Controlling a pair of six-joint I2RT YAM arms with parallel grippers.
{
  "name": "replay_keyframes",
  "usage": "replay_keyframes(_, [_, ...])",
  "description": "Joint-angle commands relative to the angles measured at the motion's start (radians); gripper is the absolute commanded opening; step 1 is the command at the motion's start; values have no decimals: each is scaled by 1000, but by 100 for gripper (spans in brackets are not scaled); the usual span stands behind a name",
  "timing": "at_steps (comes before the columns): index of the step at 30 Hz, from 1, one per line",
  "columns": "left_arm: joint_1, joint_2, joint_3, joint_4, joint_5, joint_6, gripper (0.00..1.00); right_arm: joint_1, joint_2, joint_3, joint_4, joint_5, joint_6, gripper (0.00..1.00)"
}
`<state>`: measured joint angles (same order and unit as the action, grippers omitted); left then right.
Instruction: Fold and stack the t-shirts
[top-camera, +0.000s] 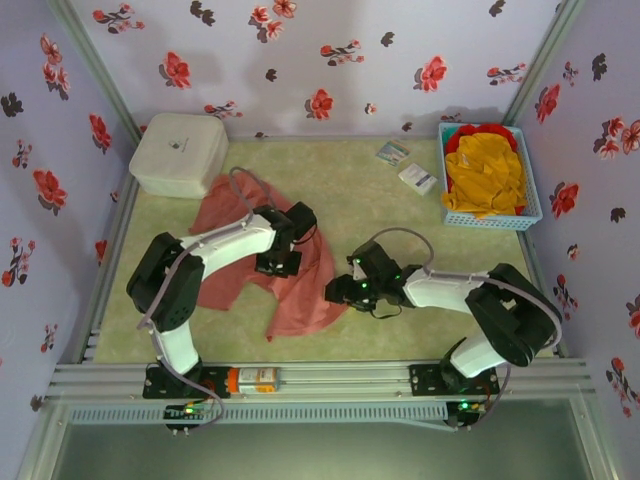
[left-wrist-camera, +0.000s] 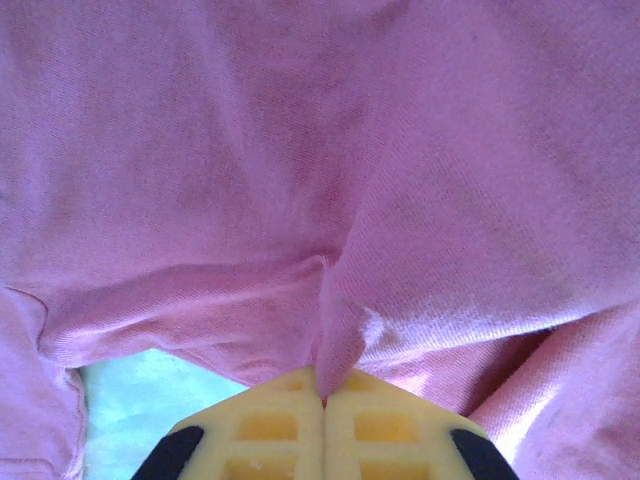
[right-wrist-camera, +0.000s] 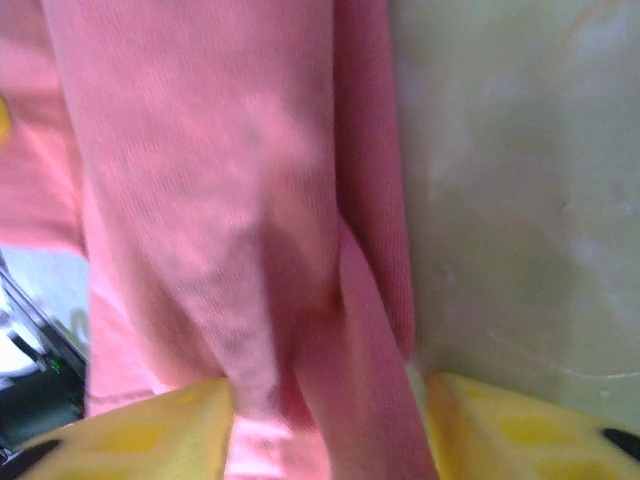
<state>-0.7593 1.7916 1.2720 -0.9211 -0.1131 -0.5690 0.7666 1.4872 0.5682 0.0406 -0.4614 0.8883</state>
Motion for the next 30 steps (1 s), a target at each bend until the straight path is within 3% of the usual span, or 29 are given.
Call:
replay_keyframes(1, [24,-45,-20,-43,-34,28,0,7,-12,-24,-8,18,9,33])
replay_keyframes(4, [53,-68,-14,-62,-40,48,0,4,-16,-13,-32,46,-2,9])
replay_keyframes(6, [59,-82,-6,-69,-36,61,0,-15,-29,11,-102,80,-30,0])
replay_keyframes(13, [50,-123,-20,-45,97,41,0,-236,-161,99,-470,181,-180,0])
replay_keyframes(17, [12,-135,-30,59,177,-19,0,-354,-212,225,-682,348,-329,0])
replay_keyframes(21, [-38,-72,28,123,202,-67,0,-385,-207,386,-797,553,-450,0])
replay_keyframes(25, [-60,-13,33,172,204,-112,1,-382,-211,482,-841,636,-536,0])
replay_keyframes(30, [-45,25,-66,242,219,-131,27,-372,-307,374,-770,547,-525,0])
